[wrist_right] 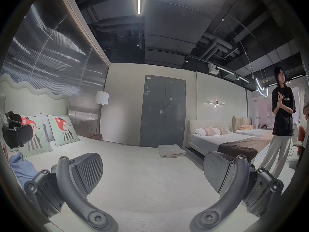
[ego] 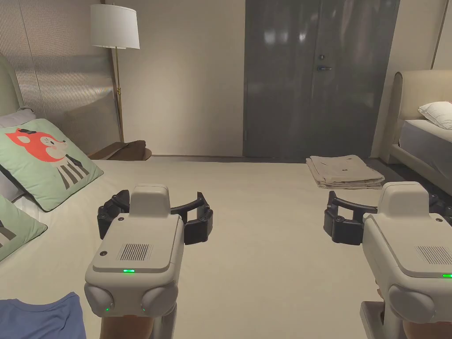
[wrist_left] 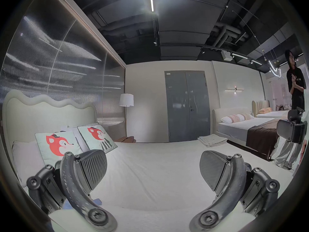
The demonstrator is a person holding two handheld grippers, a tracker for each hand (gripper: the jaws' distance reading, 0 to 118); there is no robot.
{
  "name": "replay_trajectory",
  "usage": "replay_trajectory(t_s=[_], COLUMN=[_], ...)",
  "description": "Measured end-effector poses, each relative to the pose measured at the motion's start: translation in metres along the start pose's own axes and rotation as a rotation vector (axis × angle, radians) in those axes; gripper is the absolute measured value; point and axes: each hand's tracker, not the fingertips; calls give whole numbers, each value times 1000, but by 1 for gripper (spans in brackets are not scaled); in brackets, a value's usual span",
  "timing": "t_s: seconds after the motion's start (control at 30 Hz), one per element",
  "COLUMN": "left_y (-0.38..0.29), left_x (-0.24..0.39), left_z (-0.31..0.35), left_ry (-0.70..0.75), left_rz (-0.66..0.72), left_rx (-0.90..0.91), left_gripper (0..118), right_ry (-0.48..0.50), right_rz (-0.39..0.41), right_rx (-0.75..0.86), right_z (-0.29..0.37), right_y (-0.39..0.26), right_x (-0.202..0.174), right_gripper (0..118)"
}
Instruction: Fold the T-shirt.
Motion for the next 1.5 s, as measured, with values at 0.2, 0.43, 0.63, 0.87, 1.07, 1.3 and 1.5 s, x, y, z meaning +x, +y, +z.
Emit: replay_trajectory(t_s=[0.2,0.43,0.63,0.87,1.07,1.3,1.5], left_y=[-1,-1,1,2,1,2,5], left_x=[0,0,1,3,9,8,-2], left_z=[0,0,1,2,4,6,11], left_ry=[2,4,5,10,61,26,45], left_rz=[2,-1,-5,-13,-30,-18,-9], left_rx=[-2,1,4,6,31,30,19], left_gripper=[111,111,111,99,3,0,0], right_ry=[-1,1,1,0,-68,-34,-11], right_rz=[9,13,23,29,66,33,17], right_rx=[3,5,10,20,32,11,16], right_z=[3,5,6,9,12,12,10], right_y=[1,2,3,3,4,0,3], right_x=[-2,-3,-4,-2,-5,5,-3], right_gripper=[117,118,118,101,11,0,0])
